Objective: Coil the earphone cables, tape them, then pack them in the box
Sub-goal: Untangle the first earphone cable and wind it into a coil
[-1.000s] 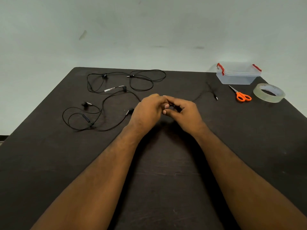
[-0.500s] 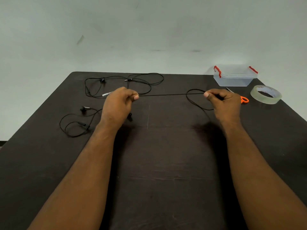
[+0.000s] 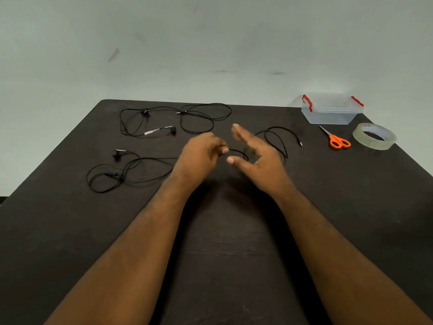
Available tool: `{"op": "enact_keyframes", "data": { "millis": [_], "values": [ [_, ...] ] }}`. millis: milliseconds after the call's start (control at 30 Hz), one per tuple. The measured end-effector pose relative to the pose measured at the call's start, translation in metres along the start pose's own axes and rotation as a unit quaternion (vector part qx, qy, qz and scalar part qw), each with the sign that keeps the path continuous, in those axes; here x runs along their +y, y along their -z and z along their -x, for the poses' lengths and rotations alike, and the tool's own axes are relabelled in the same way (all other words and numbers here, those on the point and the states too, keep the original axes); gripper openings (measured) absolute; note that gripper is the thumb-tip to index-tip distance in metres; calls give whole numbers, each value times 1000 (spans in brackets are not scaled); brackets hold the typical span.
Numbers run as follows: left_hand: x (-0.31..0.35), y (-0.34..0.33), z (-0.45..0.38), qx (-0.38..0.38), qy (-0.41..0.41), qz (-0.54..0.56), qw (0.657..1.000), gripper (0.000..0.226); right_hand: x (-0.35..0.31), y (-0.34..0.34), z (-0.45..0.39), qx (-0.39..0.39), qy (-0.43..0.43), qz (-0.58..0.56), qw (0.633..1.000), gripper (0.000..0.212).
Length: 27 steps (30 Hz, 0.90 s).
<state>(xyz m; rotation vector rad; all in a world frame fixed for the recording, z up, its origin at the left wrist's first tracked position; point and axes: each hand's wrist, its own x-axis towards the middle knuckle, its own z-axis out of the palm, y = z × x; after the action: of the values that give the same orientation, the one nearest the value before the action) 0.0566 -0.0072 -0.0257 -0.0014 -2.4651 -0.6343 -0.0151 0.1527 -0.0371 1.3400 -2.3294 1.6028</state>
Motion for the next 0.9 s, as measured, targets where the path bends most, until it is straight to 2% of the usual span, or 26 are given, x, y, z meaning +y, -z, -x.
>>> {"op": "enact_keyframes", "data": {
  "millis": [67,200,400,533,633,767,900],
  "values": [
    [7,-7,1,-19,-14,11,1000,12,-1,-8,0,-41,-48,-93,994,67],
    [6,-14,3,-33,6,27,999,14,8,-3,-1,-34,-60,-93,993,53],
    [-6,-4,-1,-41,23,36,998,12,17,15,-10,19,-24,14,999,20],
    [-29,6,2,14,81,-80,993,12,26,30,-11,67,-44,40,996,10],
    [-35,8,5,14,130,-170,977,15,29,37,-13,100,-38,79,991,6],
    [-49,24,8,58,183,-191,963,17,39,63,-11,186,-56,97,976,10],
    [-45,26,7,76,173,-207,960,17,46,73,-9,220,-58,115,967,13]
  ]
}}
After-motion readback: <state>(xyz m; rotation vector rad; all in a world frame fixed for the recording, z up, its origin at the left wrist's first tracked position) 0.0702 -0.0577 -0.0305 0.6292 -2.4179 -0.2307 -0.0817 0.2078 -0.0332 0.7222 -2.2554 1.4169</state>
